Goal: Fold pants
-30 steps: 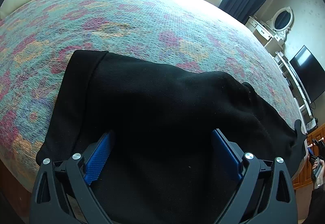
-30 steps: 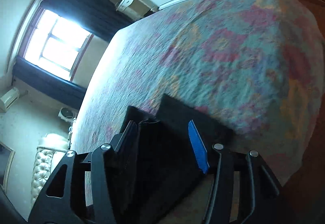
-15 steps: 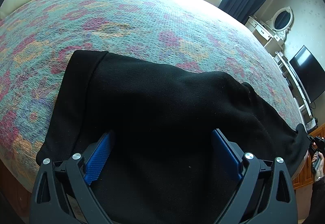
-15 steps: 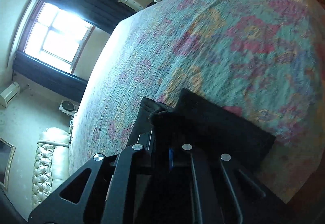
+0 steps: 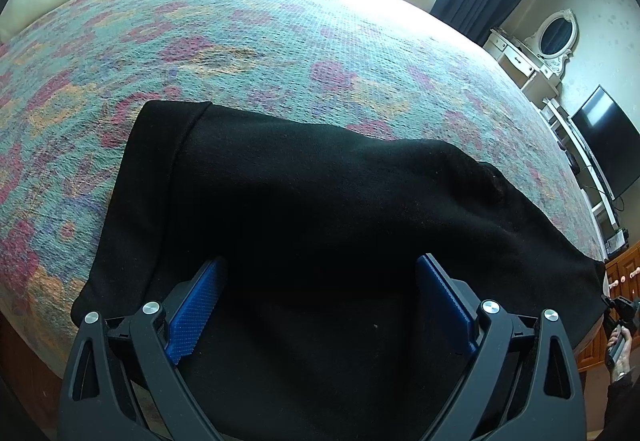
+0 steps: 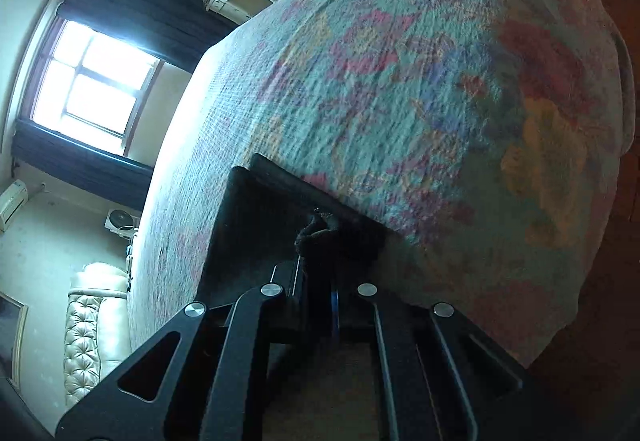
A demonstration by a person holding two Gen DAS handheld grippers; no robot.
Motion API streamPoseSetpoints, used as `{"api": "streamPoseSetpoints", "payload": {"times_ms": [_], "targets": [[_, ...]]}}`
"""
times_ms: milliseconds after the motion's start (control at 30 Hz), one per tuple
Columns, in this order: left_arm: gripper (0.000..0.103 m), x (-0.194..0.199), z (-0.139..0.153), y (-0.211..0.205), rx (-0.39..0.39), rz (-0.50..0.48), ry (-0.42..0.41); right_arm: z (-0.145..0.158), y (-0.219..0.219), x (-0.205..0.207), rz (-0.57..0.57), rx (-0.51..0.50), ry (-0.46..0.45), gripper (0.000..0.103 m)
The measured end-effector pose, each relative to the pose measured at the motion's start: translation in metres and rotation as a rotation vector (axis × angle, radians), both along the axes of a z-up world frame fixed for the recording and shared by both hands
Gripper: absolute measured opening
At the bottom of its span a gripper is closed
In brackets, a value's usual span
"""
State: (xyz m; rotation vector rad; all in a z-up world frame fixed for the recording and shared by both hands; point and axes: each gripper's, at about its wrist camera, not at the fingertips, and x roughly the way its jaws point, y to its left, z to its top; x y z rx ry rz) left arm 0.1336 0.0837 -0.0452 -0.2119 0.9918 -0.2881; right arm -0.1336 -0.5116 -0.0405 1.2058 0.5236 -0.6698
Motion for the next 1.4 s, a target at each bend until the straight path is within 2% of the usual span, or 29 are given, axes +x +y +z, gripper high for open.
{"api": "streamPoseSetpoints", "payload": {"times_ms": [100,300,367,433,500,533,567,600,633,667,833,933,1000,1067,1100,1133,1167,1200,1233,1333,1400], "targets": [[0.094,0.0,0.0,-0.002,0.008,-0.004,-0.001,-0.002,0.004,0.0,-0.009,-0.003,-0.017,0.006],[0.094,0.0,0.0,-0.001,0.0,-0.001,-0.002,0.026,0.005,0.013,0.039,-0.103,-0.008,0.007],[0.094,0.0,0.0,-0.001,0.004,-0.002,-0.001,0.01,-0.003,0.014,0.064,-0.041,0.059,0.011],[0.094,0.0,0.0,-0.002,0.005,-0.002,-0.001,0.002,-0.009,-0.003,0.018,0.02,-0.029,0.012],[0.094,0.0,-0.001,-0.002,0.003,-0.002,0.0,0.007,-0.012,-0.014,-0.031,0.022,-0.046,0.016],[0.094,0.0,-0.001,-0.003,0.003,-0.002,0.0,0.013,-0.014,-0.019,-0.054,0.002,-0.035,0.023],[0.094,0.0,-0.001,-0.002,0.002,-0.002,0.0,0.019,-0.016,-0.022,-0.069,-0.019,-0.023,0.045],[0.094,0.001,-0.001,-0.002,0.0,-0.001,-0.001,0.026,-0.02,-0.024,-0.077,-0.046,-0.011,0.054],[0.094,0.001,0.0,-0.002,-0.004,-0.001,-0.001,0.032,-0.024,-0.022,-0.062,-0.066,-0.01,0.062],[0.094,0.0,0.0,-0.001,-0.009,0.0,-0.002,0.035,-0.03,-0.016,-0.022,-0.067,-0.008,0.065],[0.094,-0.002,0.005,0.003,-0.037,-0.001,-0.01,0.033,-0.055,0.028,0.19,-0.053,0.022,0.067],[0.094,-0.002,0.008,0.004,-0.048,0.006,-0.006,0.017,-0.062,0.055,0.336,-0.023,0.092,0.075],[0.094,-0.002,0.009,0.007,-0.065,0.021,0.004,0.016,-0.054,0.066,0.42,-0.053,0.131,0.079],[0.094,0.0,0.009,0.009,-0.08,0.033,0.013,0.016,-0.037,0.078,0.538,-0.032,0.13,0.078],[0.094,0.002,0.008,0.011,-0.084,0.038,0.016,0.018,-0.025,0.085,0.583,-0.077,0.194,0.075],[0.094,0.002,0.008,0.01,-0.084,0.041,0.018,0.021,-0.013,0.091,0.626,-0.136,0.266,0.064],[0.094,0.003,0.008,0.01,-0.081,0.043,0.021,0.023,-0.006,0.094,0.651,-0.173,0.325,0.046],[0.094,0.004,0.008,0.009,-0.077,0.047,0.024,0.024,-0.005,0.094,0.654,-0.166,0.337,0.036],[0.094,0.003,0.008,0.008,-0.074,0.051,0.027,0.026,-0.008,0.091,0.644,-0.135,0.319,0.018],[0.094,0.005,0.012,0.006,-0.068,0.07,0.037,0.038,-0.006,0.087,0.623,-0.157,0.353,0.014],[0.094,0.004,0.014,0.009,-0.074,0.088,0.048,0.04,-0.009,0.083,0.586,-0.129,0.359,0.014]]}}
